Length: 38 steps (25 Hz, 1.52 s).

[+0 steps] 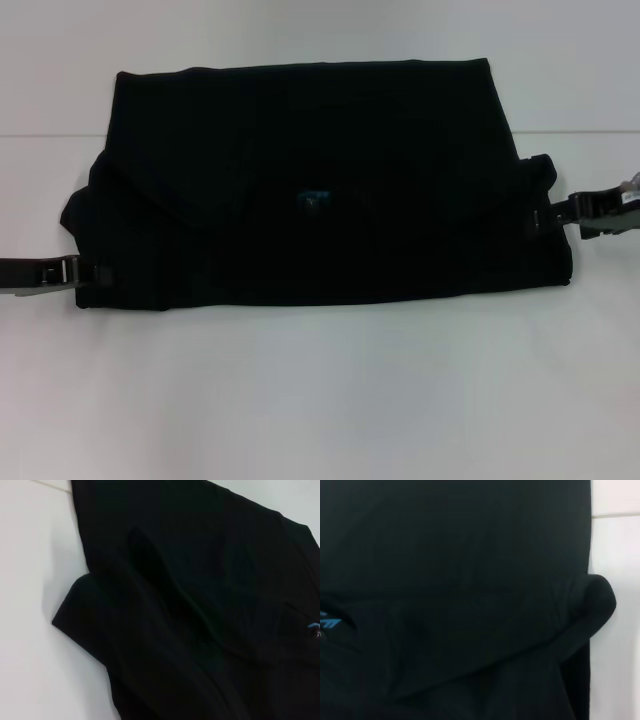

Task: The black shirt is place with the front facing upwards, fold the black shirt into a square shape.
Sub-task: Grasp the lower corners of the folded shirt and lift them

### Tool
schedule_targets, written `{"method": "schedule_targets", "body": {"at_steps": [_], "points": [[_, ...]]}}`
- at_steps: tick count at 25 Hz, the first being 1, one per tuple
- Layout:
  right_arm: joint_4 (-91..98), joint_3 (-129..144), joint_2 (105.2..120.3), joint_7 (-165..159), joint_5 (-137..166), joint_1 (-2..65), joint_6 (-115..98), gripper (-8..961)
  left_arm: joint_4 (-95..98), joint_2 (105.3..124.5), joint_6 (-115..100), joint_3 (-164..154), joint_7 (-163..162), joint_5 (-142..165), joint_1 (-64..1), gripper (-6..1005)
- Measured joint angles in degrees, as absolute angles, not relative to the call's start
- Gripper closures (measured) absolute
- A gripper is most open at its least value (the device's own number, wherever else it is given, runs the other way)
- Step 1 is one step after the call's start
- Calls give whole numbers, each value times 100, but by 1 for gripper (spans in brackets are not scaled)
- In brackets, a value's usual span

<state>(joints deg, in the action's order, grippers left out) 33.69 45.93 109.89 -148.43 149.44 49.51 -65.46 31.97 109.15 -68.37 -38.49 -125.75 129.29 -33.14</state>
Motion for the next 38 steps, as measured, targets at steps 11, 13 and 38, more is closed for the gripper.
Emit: {"method": "schedule_targets", "body": {"at_steps": [11, 13, 38], "points": [[3173, 4785, 11270, -14738, 14952, 4930, -6164, 57, 3201, 10916, -6838, -3825, -12567, 12922, -3316, 973], [3173, 4845, 11284, -14730, 14954, 4929, -6134, 61, 3201, 10916, -6838, -3823, -12564, 12920, -3317, 973], [3247, 5102, 11220, -14609, 15091, 4911, -6294, 715, 3220, 10880, -7102, -3799, -12479, 12891, -3331, 972]]}}
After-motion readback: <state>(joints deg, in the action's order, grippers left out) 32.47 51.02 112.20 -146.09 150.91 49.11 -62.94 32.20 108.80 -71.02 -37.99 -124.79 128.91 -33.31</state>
